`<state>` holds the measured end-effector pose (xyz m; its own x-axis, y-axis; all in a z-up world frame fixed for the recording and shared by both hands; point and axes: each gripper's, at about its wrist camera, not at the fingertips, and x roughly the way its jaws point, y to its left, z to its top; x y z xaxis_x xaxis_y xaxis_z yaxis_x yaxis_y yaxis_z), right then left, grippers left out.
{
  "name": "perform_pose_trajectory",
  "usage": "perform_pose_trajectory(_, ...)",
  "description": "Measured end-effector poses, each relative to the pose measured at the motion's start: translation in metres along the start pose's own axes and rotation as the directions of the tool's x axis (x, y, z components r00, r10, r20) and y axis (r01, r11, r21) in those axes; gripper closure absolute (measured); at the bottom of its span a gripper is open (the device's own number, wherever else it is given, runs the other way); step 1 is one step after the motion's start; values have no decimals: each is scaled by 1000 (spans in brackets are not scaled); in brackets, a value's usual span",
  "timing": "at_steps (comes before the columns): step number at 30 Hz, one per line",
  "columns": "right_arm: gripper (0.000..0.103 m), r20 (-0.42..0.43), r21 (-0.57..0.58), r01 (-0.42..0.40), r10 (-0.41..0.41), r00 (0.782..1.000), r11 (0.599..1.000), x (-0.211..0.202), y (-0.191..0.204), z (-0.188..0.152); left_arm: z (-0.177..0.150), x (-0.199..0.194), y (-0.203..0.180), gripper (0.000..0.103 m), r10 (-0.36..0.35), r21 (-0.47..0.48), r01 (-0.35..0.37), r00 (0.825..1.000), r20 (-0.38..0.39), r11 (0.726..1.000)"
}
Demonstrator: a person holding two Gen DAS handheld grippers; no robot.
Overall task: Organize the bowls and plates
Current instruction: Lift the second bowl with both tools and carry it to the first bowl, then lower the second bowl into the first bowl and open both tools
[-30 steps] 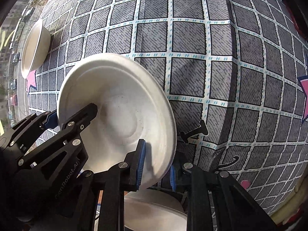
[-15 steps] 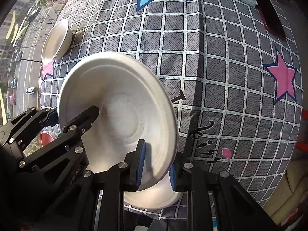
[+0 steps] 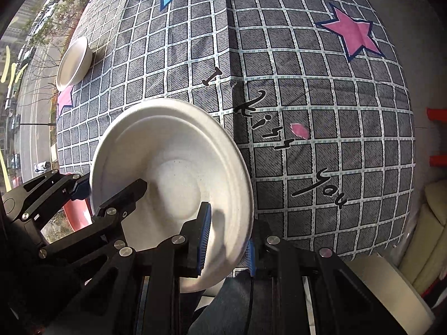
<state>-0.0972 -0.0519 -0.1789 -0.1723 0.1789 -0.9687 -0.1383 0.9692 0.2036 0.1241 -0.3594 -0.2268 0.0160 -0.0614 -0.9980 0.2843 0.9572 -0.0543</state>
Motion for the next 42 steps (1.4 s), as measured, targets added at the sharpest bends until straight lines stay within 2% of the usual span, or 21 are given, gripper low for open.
perform_pose_trajectory(6,78,-9,91,-36,37,999,995,9,-11,-26,-17,7,-12,71,6,89,-4,1000,-25,996)
perform_pose_trajectory(11,78,-31,121,-33,37,999,992,18,-13,-36,-24,10,-16,71,20,122,-17,999,-29,992)
perform_pose_trajectory(19,78,-6,64,26,-25,1000,998,26,3,-26,-30,18,2,67,45,49,-45,999,-2,998)
perform_pose_trajectory(22,78,21,37,21,-22,1000,999,32,10,-20,-34,22,16,53,40,-13,-40,999,-10,999)
perform_pose_trajectory(24,78,15,24,51,-52,999,998,39,12,-15,-40,22,25,31,61,-43,-61,998,-11,997)
perform_pose_trajectory(25,78,9,24,72,-73,997,997,41,12,-15,-45,19,30,29,66,-54,-66,998,-2,996)
perform_pose_trajectory(26,62,7,32,85,-85,996,996,41,10,-14,-50,18,34,28,67,-65,-67,998,3,996)
perform_pose_trajectory(27,31,10,48,83,-83,996,995,41,6,-16,-55,16,40,25,72,-80,-71,997,5,994)
perform_pose_trajectory(28,22,22,69,81,-82,996,994,39,1,-18,-60,16,46,24,71,-99,-71,997,4,993)
perform_pose_trajectory(31,19,20,123,30,-33,999,992,37,-15,-27,-77,18,66,24,64,-172,-65,998,-14,983)
perform_pose_trajectory(36,19,-48,231,19,-8,999,973,50,-39,-48,-98,22,94,24,23,-294,-33,999,-39,955)
perform_pose_trajectory(39,19,-83,261,13,9,997,965,57,-45,-55,-105,18,102,23,22,-325,-28,999,-23,945)
perform_pose_trajectory(42,19,-80,237,37,-19,997,971,54,-42,-50,-109,12,108,23,18,-336,-19,1000,-6,942)
